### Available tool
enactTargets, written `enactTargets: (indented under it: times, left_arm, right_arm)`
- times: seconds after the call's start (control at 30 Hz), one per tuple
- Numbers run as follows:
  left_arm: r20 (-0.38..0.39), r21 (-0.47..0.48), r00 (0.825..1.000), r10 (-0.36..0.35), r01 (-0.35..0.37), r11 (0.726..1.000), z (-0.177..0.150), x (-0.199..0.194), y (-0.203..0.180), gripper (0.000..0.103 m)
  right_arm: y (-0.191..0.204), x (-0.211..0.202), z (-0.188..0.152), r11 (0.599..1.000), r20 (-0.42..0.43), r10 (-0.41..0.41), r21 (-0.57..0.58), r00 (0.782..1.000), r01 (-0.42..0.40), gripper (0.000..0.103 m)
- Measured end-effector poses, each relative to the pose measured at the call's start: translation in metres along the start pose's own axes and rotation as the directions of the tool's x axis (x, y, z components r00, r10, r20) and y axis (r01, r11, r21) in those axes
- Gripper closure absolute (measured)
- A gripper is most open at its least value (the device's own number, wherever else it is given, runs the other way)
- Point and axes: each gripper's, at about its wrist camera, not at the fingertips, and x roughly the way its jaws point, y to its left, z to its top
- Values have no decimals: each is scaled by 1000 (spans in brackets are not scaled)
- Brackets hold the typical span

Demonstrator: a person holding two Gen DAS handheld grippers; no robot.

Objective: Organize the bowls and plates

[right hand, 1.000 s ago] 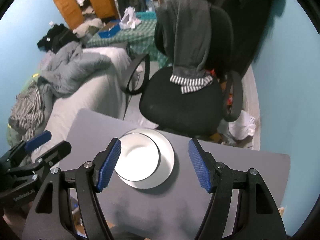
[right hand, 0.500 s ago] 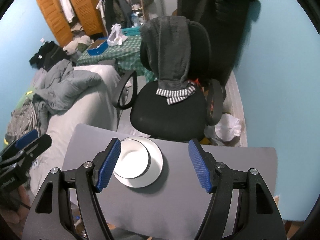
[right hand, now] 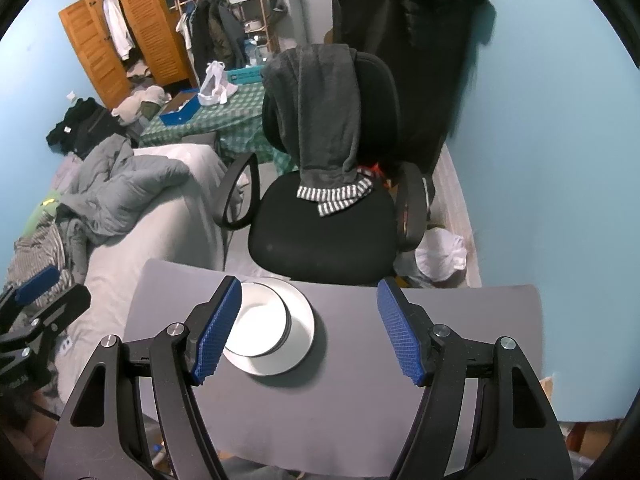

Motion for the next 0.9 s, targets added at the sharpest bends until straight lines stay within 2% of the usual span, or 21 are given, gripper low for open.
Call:
enactTargets:
  times: [0.9]
  left_arm:
    - [-10, -25, 1000, -23, 23, 999, -3, -11, -3, 17]
  right_arm:
    - [3, -2, -5, 1000, -34, 8, -10, 999, -8, 34]
